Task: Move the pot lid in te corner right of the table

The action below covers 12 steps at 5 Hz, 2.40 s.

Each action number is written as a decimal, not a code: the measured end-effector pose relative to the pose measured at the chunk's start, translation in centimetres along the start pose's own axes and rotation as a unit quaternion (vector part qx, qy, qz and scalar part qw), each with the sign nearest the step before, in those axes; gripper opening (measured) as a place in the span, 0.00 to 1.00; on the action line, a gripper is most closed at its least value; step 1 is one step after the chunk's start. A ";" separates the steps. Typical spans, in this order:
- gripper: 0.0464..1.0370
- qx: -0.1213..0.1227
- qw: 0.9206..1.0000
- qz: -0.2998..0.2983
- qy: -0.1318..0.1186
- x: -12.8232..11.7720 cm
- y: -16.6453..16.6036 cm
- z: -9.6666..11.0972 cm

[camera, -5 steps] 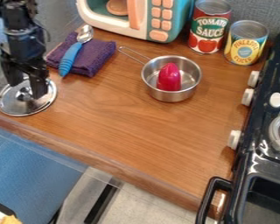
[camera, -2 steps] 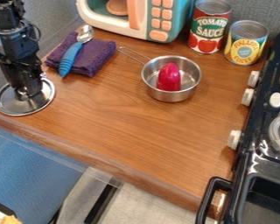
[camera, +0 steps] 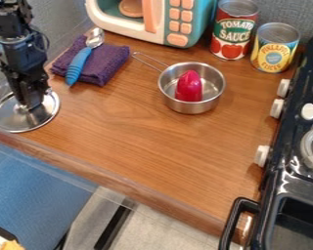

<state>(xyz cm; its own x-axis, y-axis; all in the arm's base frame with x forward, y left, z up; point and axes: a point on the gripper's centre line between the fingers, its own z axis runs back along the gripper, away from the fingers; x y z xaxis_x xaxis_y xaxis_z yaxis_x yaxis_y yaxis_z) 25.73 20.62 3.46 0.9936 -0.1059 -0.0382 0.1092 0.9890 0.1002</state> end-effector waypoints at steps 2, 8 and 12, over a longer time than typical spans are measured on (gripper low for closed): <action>0.23 0.005 1.000 -0.009 -0.002 -0.2 -1.2 0.4; 0.23 0.007 0.984 -0.162 -0.071 6.5 -21.2 6.4; 0.29 -0.018 0.973 -0.222 -0.056 7.2 -27.1 3.6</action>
<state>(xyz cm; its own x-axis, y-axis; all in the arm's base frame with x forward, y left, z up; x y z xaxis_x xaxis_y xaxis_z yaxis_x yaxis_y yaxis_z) 30.05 -7.37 4.06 0.8451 -0.5331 0.0394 0.5303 0.8454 0.0630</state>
